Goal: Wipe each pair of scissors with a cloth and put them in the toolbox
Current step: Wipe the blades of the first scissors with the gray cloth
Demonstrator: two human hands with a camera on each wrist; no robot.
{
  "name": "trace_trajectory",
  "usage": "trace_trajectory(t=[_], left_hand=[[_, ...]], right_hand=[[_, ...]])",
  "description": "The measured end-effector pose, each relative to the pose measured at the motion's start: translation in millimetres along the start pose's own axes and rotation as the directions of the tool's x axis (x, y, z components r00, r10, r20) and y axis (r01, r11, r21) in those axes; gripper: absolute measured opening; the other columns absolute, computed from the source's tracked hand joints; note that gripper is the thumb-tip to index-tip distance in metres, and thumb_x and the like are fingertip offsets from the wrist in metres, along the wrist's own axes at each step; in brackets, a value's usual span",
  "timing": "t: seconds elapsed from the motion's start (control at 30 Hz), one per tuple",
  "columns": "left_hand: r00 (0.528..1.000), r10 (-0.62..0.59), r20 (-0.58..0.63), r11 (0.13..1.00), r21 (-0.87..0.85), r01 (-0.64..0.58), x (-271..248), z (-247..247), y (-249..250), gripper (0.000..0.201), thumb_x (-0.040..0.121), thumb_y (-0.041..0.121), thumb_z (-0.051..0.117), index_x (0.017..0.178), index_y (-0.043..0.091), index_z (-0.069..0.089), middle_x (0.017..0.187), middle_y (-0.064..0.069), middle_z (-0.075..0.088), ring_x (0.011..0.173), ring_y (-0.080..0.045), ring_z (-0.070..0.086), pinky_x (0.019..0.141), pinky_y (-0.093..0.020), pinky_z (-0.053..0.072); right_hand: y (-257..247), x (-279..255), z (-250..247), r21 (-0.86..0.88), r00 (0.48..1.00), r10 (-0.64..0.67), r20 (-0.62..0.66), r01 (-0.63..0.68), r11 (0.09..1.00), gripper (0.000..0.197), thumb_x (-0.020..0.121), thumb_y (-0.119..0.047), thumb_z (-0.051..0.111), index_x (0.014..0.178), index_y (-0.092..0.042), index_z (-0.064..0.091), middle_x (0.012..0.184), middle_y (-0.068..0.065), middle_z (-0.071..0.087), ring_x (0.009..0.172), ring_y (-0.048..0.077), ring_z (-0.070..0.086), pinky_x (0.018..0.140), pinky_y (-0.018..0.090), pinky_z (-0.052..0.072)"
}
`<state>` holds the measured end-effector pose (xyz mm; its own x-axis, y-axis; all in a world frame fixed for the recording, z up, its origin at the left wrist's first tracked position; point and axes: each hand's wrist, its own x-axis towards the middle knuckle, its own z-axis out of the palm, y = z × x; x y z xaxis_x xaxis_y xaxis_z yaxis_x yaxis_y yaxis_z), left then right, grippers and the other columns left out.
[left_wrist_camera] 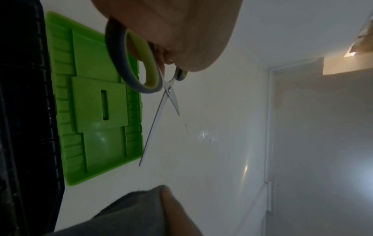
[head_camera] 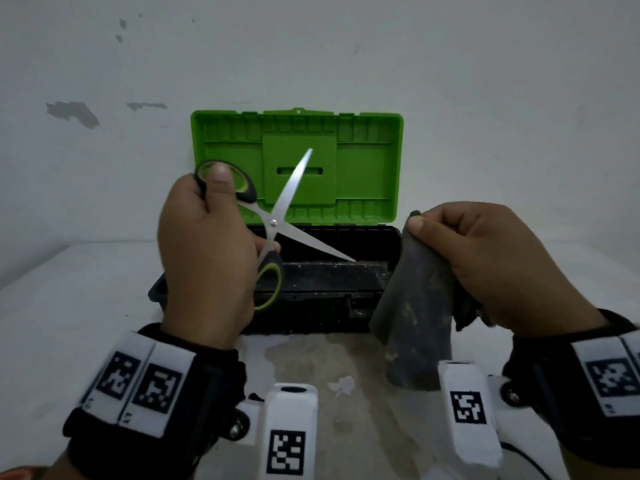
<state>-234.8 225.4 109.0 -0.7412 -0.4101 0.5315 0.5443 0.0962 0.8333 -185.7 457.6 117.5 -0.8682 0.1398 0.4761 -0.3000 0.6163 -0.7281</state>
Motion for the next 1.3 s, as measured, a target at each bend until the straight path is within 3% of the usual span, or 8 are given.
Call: trace_trajectory(t=[0.23,0.37,0.5,0.63,0.77,1.03,1.17,1.3], left_hand=[[0.991,0.092,0.098,0.992,0.073,-0.1,-15,11,1,0.038,0.102,0.046,0.04,0.089,0.014,0.057,0.064,-0.02,0.058,0.055,-0.034,0.062,0.047,-0.039,0.05],[0.983,0.116,0.143,0.986,0.1,-0.131,-24,17,1,0.035,0.1,0.047,0.041,0.083,0.02,0.054,0.063,-0.016,0.059,0.06,-0.036,0.062,0.057,-0.048,0.049],[0.977,0.131,0.17,0.984,0.1,-0.149,-33,22,1,0.034,0.101,0.045,0.043,0.083,0.017,0.052,0.064,-0.014,0.059,0.061,-0.036,0.062,0.059,-0.05,0.048],[0.969,0.15,0.195,0.979,0.105,-0.173,-38,26,1,0.035,0.1,0.048,0.044,0.083,0.018,0.053,0.062,0.002,0.055,0.06,-0.029,0.063,0.058,-0.049,0.051],[0.965,0.198,0.173,0.971,0.099,-0.217,-40,28,-1,0.034,0.101,0.041,0.047,0.083,0.013,0.056,0.055,0.011,0.049,0.052,-0.005,0.047,0.054,-0.021,0.04],[0.958,0.234,0.164,0.955,0.143,-0.258,-39,25,0,0.033,0.102,0.032,0.048,0.077,0.011,0.051,0.057,0.007,0.044,0.054,-0.004,0.043,0.05,-0.013,0.033],[0.963,0.207,0.171,0.967,0.114,-0.228,-41,27,-1,0.035,0.102,0.037,0.046,0.077,0.012,0.049,0.056,0.005,0.043,0.052,-0.01,0.047,0.049,-0.019,0.039],[0.968,0.189,0.162,0.973,0.098,-0.207,-39,27,1,0.038,0.101,0.044,0.043,0.076,0.015,0.045,0.058,0.0,0.047,0.059,-0.035,0.059,0.056,-0.048,0.045]], right_hand=[[-4,-1,-14,0.05,0.965,-0.086,0.246,0.076,0.996,0.018,0.097,-0.026,0.057,0.082,-0.016,0.061,0.065,0.002,0.06,0.053,0.011,0.052,0.048,0.025,0.042],[-8,-5,-17,0.253,0.914,-0.225,0.338,0.142,0.957,0.023,0.084,-0.037,0.062,0.079,-0.015,0.06,0.09,0.029,0.06,0.077,0.048,0.054,0.069,0.059,0.045],[-11,-6,-5,0.304,0.934,-0.268,0.236,0.191,0.933,0.024,0.088,-0.034,0.063,0.086,-0.01,0.061,0.077,0.028,0.058,0.059,0.032,0.046,0.054,0.034,0.037],[-19,-14,17,0.011,0.898,-0.403,0.177,0.408,0.913,0.006,0.086,-0.029,0.067,0.09,-0.025,0.07,0.079,-0.012,0.071,0.07,-0.002,0.063,0.064,0.016,0.046],[-22,-17,36,-0.189,0.8,-0.579,0.159,0.6,0.778,0.018,0.087,-0.024,0.068,0.102,-0.022,0.077,0.093,-0.008,0.074,0.084,0.004,0.067,0.074,0.025,0.053],[-23,-18,40,-0.298,0.728,-0.638,0.251,0.686,0.665,0.025,0.093,-0.021,0.057,0.11,-0.018,0.076,0.092,0.002,0.067,0.076,0.023,0.067,0.06,0.04,0.054],[-22,-14,25,-0.261,0.724,-0.624,0.293,0.688,0.677,0.022,0.091,-0.021,0.061,0.106,-0.02,0.077,0.085,0.0,0.067,0.07,0.016,0.065,0.059,0.034,0.051],[-19,-10,21,-0.271,0.739,-0.651,0.175,0.672,0.69,0.022,0.093,-0.021,0.06,0.107,-0.019,0.076,0.09,0.001,0.069,0.076,0.013,0.064,0.067,0.026,0.05]])
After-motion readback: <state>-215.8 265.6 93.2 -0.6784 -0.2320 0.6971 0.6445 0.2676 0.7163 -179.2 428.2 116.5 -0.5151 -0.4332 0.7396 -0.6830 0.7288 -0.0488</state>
